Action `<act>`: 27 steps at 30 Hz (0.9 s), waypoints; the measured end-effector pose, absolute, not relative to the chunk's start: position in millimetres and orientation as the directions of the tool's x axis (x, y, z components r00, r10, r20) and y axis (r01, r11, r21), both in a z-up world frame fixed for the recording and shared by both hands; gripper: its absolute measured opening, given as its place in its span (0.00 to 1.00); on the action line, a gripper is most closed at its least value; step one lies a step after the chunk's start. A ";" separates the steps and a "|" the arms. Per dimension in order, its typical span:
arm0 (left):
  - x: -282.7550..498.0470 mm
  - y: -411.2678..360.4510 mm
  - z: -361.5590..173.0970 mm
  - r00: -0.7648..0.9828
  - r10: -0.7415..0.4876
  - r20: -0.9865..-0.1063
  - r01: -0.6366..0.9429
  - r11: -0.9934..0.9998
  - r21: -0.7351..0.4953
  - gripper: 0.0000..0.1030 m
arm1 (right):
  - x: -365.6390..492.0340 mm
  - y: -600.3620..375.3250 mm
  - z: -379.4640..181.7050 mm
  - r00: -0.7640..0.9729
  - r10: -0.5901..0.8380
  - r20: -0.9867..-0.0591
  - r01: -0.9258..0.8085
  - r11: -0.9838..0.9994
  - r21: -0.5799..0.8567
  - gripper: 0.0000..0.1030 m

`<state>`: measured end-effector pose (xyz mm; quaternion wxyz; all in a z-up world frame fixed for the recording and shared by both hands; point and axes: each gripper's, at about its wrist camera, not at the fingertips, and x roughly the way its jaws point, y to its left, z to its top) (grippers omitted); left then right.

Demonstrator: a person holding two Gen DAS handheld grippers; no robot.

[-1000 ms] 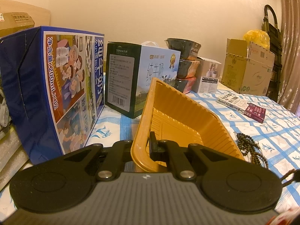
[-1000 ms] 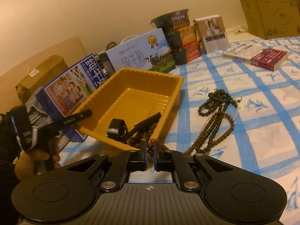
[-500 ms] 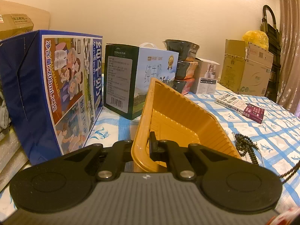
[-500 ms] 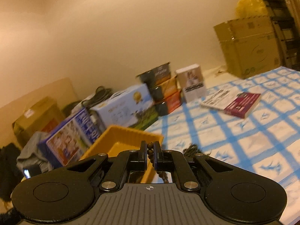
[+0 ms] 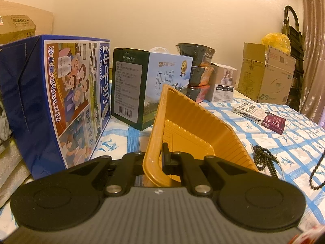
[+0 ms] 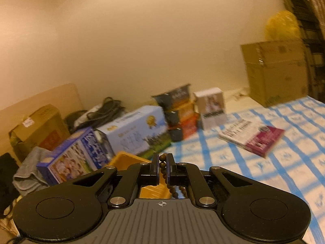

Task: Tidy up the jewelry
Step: 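Grasp a long dark bead strand with the right tool and lower it into the tray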

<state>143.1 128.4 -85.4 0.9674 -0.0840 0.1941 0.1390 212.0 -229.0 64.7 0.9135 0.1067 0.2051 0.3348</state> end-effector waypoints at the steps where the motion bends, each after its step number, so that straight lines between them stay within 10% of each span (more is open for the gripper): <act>1: 142.9 128.9 -85.5 0.886 0.236 -0.399 -0.302 0.947 -0.110 0.06 | 214.4 -222.8 68.8 0.681 0.670 -0.294 -0.582 0.740 0.337 0.06; 27: 141.6 132.6 -86.8 0.883 0.233 -0.408 -0.308 0.943 -0.127 0.06 | 270.5 -30.4 10.5 0.377 0.838 -0.394 -0.725 0.532 0.438 0.06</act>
